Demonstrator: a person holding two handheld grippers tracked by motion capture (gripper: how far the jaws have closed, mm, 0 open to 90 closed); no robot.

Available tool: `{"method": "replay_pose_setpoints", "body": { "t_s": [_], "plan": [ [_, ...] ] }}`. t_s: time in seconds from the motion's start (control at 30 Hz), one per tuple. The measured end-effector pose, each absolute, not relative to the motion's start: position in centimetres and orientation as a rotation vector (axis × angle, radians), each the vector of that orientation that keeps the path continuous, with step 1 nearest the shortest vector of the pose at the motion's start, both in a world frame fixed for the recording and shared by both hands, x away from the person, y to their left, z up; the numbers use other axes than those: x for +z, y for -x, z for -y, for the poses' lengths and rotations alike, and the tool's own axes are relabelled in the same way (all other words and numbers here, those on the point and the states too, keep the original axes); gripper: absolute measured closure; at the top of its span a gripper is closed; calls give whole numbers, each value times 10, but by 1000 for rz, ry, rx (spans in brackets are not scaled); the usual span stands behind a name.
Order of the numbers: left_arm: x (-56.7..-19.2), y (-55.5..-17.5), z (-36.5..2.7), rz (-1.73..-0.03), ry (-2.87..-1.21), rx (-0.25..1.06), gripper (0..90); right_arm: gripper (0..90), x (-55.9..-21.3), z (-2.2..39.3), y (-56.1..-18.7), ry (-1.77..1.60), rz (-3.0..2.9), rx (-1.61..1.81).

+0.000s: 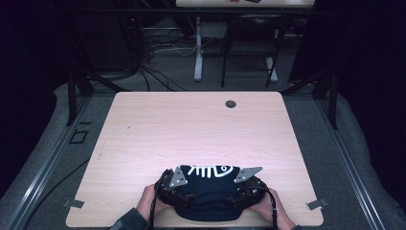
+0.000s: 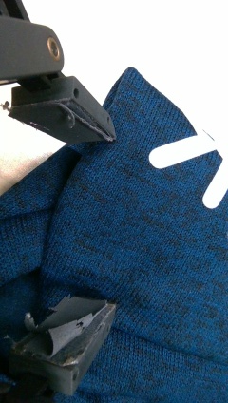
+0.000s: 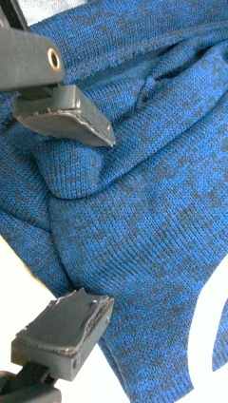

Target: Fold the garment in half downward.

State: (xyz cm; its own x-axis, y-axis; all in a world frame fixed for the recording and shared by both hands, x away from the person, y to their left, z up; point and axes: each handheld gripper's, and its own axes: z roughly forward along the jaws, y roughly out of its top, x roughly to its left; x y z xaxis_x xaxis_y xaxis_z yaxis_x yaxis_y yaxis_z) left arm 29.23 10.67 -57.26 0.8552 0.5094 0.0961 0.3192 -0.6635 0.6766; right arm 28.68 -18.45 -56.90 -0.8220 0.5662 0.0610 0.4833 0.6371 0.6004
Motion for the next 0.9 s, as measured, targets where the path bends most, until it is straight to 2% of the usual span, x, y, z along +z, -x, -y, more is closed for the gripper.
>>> {"method": "replay_pose_setpoints", "body": {
  "t_s": [0.13, 0.4, 0.57, 0.9],
  "plan": [
    [-572, -293, -107, -606, -2335, 358, 147, 179, -569, 184, -287, -880, -2716, 935],
    [-557, -293, -114, -636, -2267, 351, 66, 105, -559, 185, -283, -860, -2687, 949],
    [-548, -294, -123, -660, -2224, 376, 50, 67, -546, 190, -279, -860, -2629, 995],
    [-536, -297, -144, -735, -2167, 474, 23, 58, -529, 217, -278, -918, -2511, 1029]
  ]
}}
